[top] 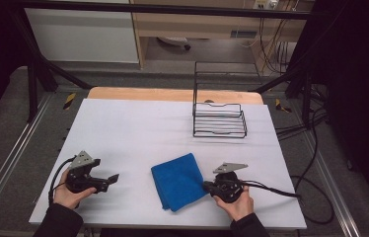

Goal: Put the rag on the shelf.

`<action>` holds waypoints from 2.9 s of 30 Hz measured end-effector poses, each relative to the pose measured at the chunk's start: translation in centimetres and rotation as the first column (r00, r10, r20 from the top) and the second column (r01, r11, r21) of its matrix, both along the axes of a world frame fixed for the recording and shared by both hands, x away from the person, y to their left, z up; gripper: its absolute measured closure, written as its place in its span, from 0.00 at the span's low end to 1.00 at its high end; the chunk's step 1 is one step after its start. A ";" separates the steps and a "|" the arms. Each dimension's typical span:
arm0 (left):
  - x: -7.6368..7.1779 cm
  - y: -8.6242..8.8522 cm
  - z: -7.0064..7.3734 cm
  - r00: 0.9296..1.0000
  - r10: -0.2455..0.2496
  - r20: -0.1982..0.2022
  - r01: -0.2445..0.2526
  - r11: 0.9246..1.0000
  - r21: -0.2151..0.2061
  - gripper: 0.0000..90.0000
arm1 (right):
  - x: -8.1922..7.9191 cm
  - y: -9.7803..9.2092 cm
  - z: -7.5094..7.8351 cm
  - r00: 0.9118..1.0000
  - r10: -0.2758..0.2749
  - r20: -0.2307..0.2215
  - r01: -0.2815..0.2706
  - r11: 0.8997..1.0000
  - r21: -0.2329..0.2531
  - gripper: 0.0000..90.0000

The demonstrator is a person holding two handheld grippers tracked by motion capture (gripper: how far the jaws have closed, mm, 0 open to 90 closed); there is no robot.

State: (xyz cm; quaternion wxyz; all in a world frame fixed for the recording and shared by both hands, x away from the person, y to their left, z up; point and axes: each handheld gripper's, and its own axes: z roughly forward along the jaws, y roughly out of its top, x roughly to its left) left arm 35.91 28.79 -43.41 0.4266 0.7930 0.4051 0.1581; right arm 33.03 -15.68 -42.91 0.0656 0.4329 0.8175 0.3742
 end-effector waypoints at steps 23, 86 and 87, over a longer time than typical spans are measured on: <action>0.3 -0.8 -0.1 1.000 -0.004 -0.014 0.004 1.000 0.018 0.04 | 10.9 1.4 -2.1 0.995 0.039 0.096 -0.042 0.999 0.032 0.66; 7.4 -16.7 -0.1 0.990 -0.032 -0.141 0.042 0.997 0.069 0.49 | 5.9 -5.6 -0.9 0.986 -0.024 0.164 0.003 0.993 0.121 0.08; 7.4 -16.9 -0.3 0.989 -0.035 -0.143 0.046 0.996 0.077 0.50 | 6.0 -5.7 -0.9 0.985 -0.022 0.169 0.002 0.993 0.120 0.08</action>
